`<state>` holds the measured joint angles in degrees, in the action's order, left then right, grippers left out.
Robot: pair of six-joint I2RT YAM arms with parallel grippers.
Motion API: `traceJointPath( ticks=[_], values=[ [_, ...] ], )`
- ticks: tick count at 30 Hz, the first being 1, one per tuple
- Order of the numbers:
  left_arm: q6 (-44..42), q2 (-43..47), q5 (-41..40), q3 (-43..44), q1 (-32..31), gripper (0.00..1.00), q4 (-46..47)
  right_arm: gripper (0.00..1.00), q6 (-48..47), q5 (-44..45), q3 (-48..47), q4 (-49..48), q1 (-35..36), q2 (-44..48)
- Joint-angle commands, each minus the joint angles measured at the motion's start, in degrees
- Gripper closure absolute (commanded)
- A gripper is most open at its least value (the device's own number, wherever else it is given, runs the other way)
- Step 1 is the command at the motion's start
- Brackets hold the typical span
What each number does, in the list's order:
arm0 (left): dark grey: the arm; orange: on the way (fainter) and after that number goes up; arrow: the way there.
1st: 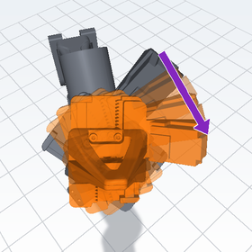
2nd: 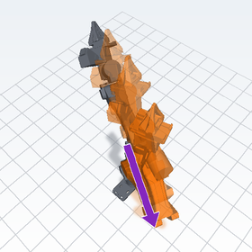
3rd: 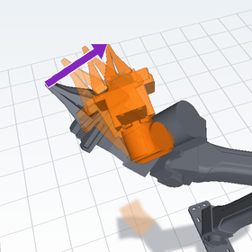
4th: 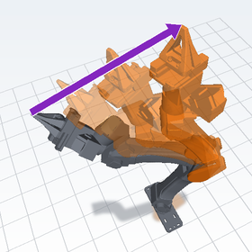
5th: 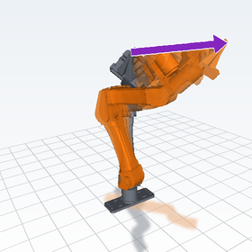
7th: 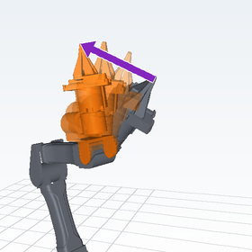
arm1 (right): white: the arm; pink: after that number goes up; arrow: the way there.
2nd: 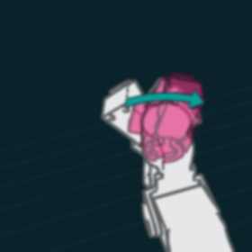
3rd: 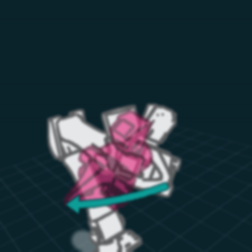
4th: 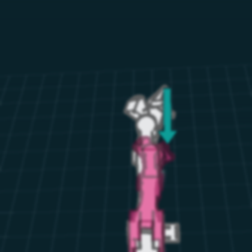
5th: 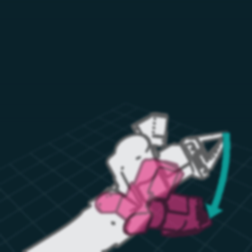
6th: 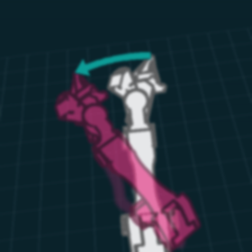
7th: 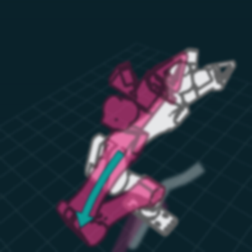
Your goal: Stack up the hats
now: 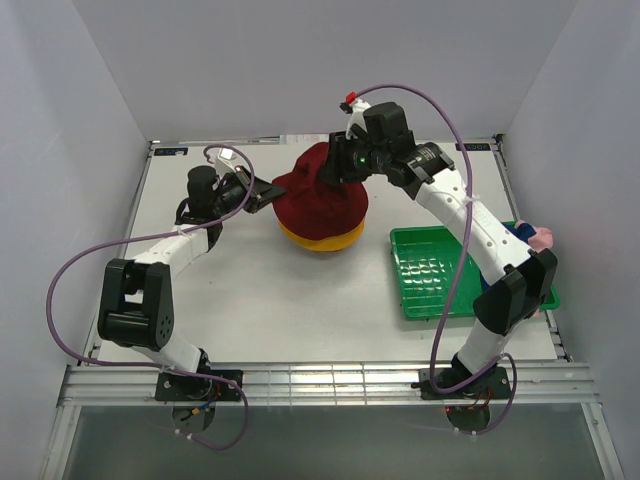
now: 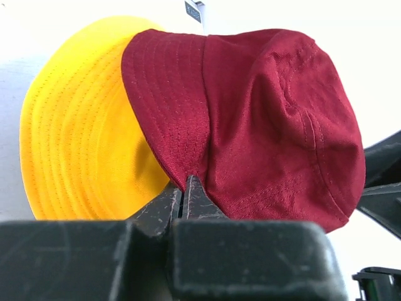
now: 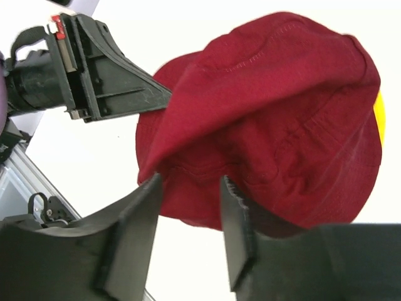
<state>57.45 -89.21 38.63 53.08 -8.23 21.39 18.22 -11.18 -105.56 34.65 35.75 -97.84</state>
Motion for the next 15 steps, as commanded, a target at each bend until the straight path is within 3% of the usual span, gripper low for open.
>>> traceJointPath(
  ticks=[1, 4, 5, 10, 15],
  values=[
    [-3.0, 0.6, -1.7, -0.5, 0.8, 0.86, -0.5, 0.5, -0.9, 1.3, 1.6, -2.7, -0.8, 4.2],
    [-3.3, 0.5, -1.9, -0.8, 1.0, 0.7, -0.5, 0.43, 0.6, -1.0, 5.2, -3.2, -3.7, 6.4],
    [-3.4, 0.5, -2.0, -1.0, 1.0, 0.68, -0.5, 0.41, 1.3, -2.1, 6.6, -3.5, -4.6, 7.0],
    [-3.2, -0.1, -1.9, -1.2, 1.1, 0.68, -0.5, 0.38, 8.9, -15.5, 21.9, -13.7, -14.3, 13.2],
    [-3.2, -0.2, -2.1, -1.2, 1.2, 0.75, -0.5, 0.34, 13.9, -23.5, 31.3, -21.3, -20.4, 15.4]
  ],
)
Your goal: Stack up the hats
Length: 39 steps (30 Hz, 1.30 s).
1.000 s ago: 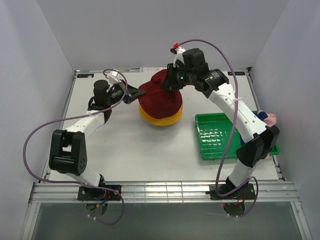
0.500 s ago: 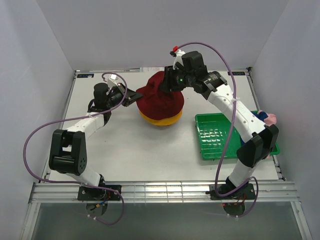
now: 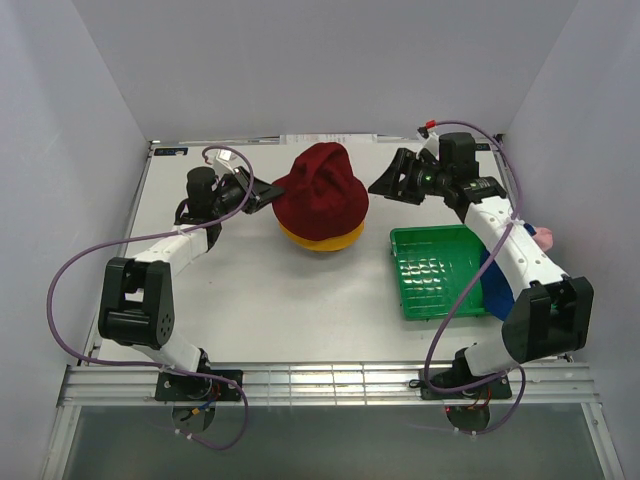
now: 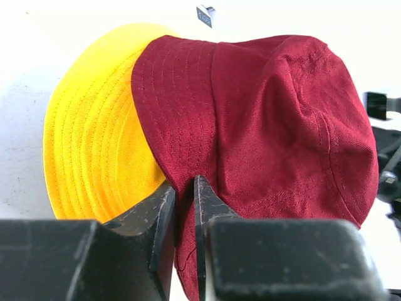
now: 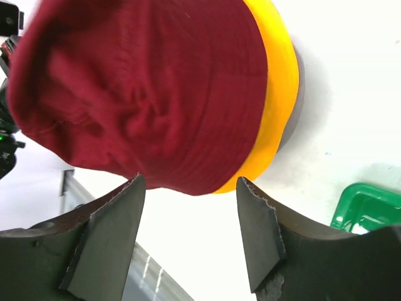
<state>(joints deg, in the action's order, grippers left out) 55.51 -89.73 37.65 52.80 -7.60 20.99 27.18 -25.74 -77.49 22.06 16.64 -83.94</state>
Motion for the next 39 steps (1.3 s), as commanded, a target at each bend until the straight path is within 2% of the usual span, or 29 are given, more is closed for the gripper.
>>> traceJointPath(
  ticks=[1, 2, 6, 11, 18, 23, 32, 39],
  values=[
    [-1.3, 0.5, -1.1, -1.0, 0.6, 0.75, -0.1, 0.34, 5.7, -10.5, 4.1, -9.4, -1.7, 1.4],
    [-1.3, 0.4, -1.2, -1.0, 0.6, 0.75, -0.1, 0.34, 7.0, -11.1, 5.6, -11.1, -2.2, 1.3],
    [-1.2, 0.6, -0.9, -1.0, 0.6, 0.6, 0.0, 0.33, 9.8, -12.1, 8.8, -14.7, -3.4, 1.0],
    [-1.3, 1.0, -1.2, -1.4, 1.0, 0.54, -0.1, 0.33, 12.7, -12.6, 11.7, -18.7, -4.2, 0.0],
    [-1.0, 1.4, -1.3, -1.7, 1.4, 0.53, -0.1, 0.33, 13.7, -11.7, 12.9, -21.1, -4.3, -2.6],
    [-0.8, 1.1, -1.2, -1.7, 1.7, 0.55, -0.1, 0.34, 14.3, -11.5, 13.5, -23.2, -4.3, -4.6],
    [-0.8, 1.0, -1.0, -1.7, 1.8, 0.67, -0.1, 0.36, 16.9, -11.7, 14.9, -26.5, -4.3, -7.6],
    [-0.9, 0.8, -1.0, -2.1, 1.8, 0.75, -0.1, 0.38, 21.1, -13.4, 17.8, -33.0, -4.3, -8.6]
  ],
)
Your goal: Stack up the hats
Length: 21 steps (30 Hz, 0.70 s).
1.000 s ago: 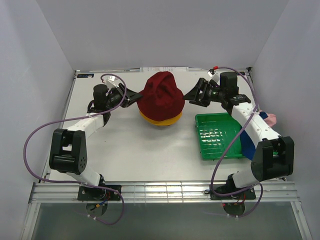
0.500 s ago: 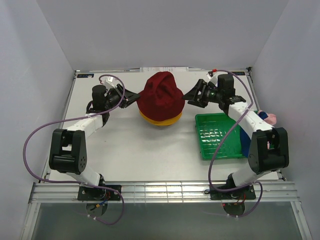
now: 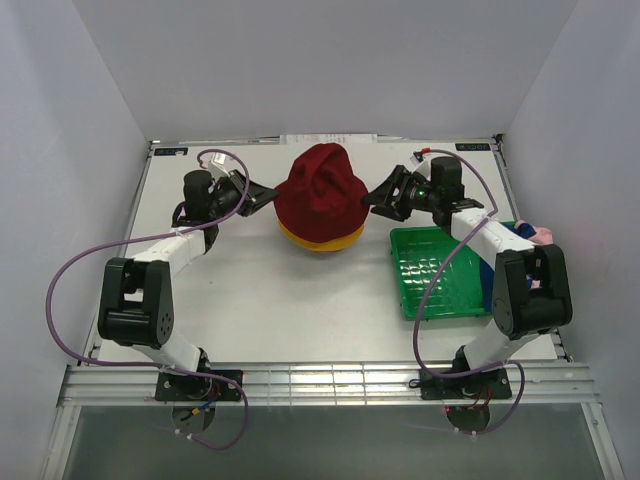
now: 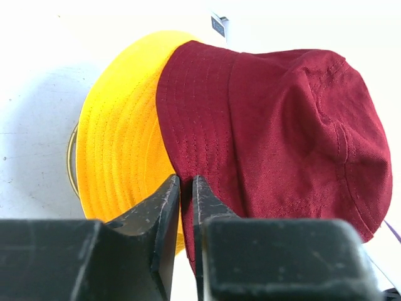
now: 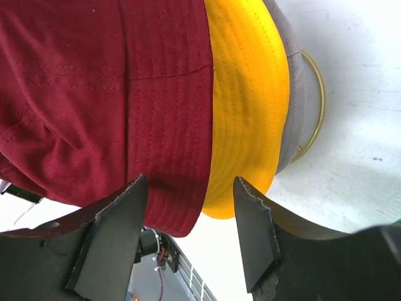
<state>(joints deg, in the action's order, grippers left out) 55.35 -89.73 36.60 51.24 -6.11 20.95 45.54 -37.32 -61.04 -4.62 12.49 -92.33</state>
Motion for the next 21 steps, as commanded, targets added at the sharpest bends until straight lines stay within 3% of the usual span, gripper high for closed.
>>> traceJointPath(
  ticks=[1, 7, 10, 17, 21],
  values=[
    [-0.8, 0.7, 0.0, -0.5, 0.3, 0.77, 0.0, 0.37, 3.1, -2.2, 1.5, -6.9, -0.1, -0.2],
    [-0.9, 0.4, 0.1, -0.8, 0.3, 0.85, 0.0, 0.43, 6.6, -3.1, 3.4, -12.1, -0.1, -0.8],
    [-1.0, 0.3, 0.1, -1.0, 0.3, 0.88, 0.0, 0.51, 8.5, -3.5, 4.2, -14.3, -0.1, -1.1],
    [-1.5, -0.4, 0.1, -1.5, 0.4, 0.95, 0.0, 0.81, 9.5, -3.3, 6.2, -16.8, -0.1, -1.9],
    [-1.7, -1.1, -0.4, -2.0, 0.6, 1.0, 0.0, 0.88, 9.1, -2.8, 6.3, -16.3, -0.1, -2.7]
  ],
)
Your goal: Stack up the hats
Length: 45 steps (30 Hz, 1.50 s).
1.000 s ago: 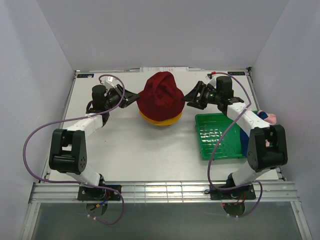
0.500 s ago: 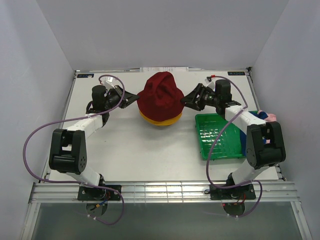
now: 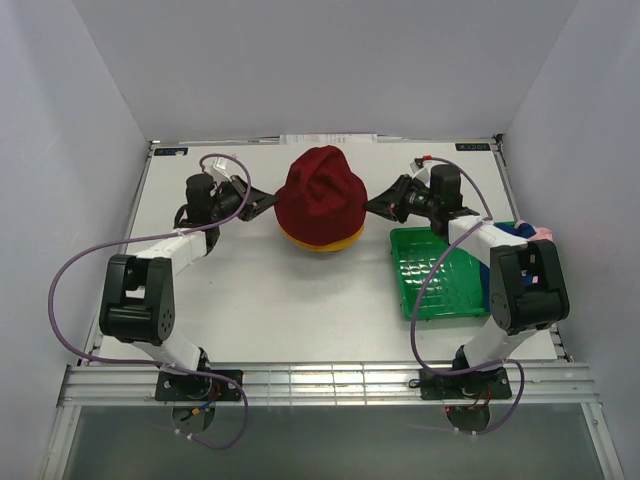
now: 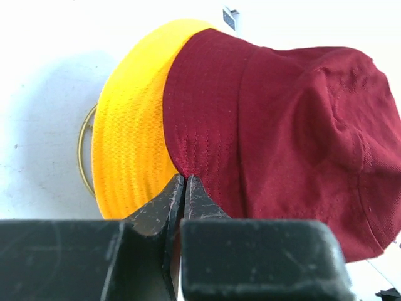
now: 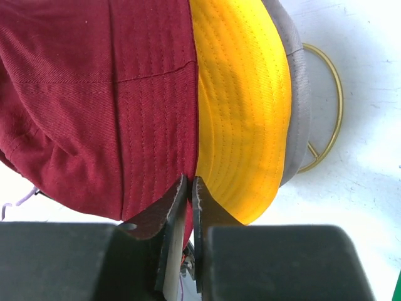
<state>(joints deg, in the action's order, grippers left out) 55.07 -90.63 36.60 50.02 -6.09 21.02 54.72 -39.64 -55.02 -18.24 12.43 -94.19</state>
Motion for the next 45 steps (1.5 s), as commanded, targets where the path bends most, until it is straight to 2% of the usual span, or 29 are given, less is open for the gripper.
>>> traceJointPath(
  ticks=[1, 9, 20, 27, 33, 45],
  values=[
    [-1.5, -0.4, -0.5, -0.9, 0.5, 1.0, 0.0, 0.89, -0.5, -0.4, 0.3, -2.4, 0.0, -1.0],
    [-1.4, -3.1, -1.4, -0.5, 0.7, 1.0, -0.1, 0.92, -5.0, 4.1, -2.1, 5.5, 0.0, -2.6],
    [1.9, -6.3, -2.6, -0.1, 0.7, 1.0, 0.6, 0.92, -16.1, 15.6, -13.2, 28.0, 2.7, -6.7],
    [1.8, -7.5, -3.3, -0.7, 0.7, 1.0, -0.5, 0.92, -20.3, 22.5, -17.0, 35.4, 4.3, -9.9],
    [0.5, -9.3, -4.6, -0.1, 0.7, 1.0, -4.0, 0.92, -22.8, 25.8, -17.5, 38.0, 5.7, -10.6],
    [-4.4, -12.1, -9.6, 2.3, 0.9, 1.0, -12.8, 0.92, -24.0, 26.7, -15.8, 38.2, 5.8, -9.4]
  ],
)
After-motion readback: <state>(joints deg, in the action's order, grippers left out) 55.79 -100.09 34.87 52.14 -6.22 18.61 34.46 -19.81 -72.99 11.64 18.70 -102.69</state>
